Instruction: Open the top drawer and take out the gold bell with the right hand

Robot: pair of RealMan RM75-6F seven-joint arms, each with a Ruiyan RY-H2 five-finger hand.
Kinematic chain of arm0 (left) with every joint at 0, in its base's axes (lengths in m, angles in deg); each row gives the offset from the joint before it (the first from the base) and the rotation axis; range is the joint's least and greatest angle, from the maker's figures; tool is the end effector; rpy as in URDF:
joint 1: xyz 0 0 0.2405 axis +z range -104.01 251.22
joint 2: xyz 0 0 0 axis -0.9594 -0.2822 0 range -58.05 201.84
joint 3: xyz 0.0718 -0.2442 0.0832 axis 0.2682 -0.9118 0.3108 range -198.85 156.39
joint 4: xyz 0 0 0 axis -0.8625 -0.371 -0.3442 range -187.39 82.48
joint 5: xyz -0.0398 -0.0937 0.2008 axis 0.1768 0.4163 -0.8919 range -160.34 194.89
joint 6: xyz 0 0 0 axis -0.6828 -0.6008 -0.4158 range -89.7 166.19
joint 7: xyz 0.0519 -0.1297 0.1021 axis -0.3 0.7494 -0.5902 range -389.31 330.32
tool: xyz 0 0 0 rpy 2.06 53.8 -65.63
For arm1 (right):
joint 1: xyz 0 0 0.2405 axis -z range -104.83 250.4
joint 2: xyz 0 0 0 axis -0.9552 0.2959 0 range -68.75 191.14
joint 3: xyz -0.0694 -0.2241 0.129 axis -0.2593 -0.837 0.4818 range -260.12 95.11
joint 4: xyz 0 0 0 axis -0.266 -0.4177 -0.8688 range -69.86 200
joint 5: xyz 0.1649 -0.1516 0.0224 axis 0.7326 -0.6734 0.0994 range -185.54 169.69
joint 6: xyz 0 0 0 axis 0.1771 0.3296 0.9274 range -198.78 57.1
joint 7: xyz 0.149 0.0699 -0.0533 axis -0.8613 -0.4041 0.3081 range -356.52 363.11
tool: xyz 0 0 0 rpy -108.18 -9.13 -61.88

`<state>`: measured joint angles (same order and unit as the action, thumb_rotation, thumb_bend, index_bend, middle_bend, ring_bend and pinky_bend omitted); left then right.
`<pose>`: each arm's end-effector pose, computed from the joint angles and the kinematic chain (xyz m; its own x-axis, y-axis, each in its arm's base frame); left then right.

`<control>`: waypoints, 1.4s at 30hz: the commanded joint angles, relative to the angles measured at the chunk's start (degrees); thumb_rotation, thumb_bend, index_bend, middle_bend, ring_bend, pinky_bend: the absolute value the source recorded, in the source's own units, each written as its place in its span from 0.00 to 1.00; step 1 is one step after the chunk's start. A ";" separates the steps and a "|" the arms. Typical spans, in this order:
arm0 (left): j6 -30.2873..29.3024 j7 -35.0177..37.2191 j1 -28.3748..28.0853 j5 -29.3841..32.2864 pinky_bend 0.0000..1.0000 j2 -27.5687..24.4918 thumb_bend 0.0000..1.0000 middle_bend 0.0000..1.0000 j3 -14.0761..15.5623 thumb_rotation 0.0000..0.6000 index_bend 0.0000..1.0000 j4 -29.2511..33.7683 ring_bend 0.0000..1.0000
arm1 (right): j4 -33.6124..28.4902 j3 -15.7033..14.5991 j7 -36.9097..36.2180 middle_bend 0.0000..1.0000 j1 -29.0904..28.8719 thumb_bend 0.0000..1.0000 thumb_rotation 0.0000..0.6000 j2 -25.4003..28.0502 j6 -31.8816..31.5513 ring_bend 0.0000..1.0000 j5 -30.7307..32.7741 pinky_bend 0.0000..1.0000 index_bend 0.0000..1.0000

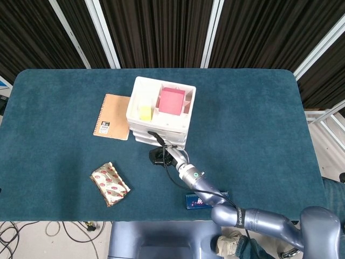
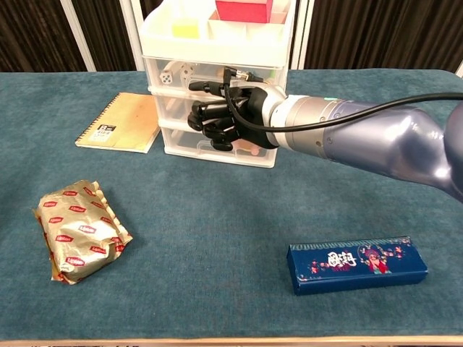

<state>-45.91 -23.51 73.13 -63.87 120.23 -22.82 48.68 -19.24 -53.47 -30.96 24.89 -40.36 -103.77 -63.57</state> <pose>-0.3415 0.1796 0.2265 0.4022 0.0542 0.9140 0.9020 0.1479 -0.4057 -0.0159 -0.3818 -0.1053 -0.6355 -0.6509 0.4153 -0.6658 0.1896 -0.7217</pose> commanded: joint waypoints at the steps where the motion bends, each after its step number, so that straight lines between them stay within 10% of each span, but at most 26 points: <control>1: -0.01 -0.06 0.01 0.01 0.00 0.01 0.25 0.00 0.01 1.00 0.12 0.01 0.01 | 0.09 -0.04 -1.14 0.76 0.12 0.76 1.00 0.20 0.83 0.86 -0.81 0.86 0.00; 42: 0.09 -0.47 -0.02 0.12 0.00 0.14 0.25 0.00 -0.01 1.00 0.12 0.01 0.01 | -1.02 -2.76 -8.15 0.76 1.12 0.76 1.00 1.28 1.79 0.86 -8.12 0.86 0.00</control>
<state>-45.83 -23.98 73.11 -63.76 120.37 -22.83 48.68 -20.27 -56.21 -39.09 26.03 -39.07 -101.97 -71.67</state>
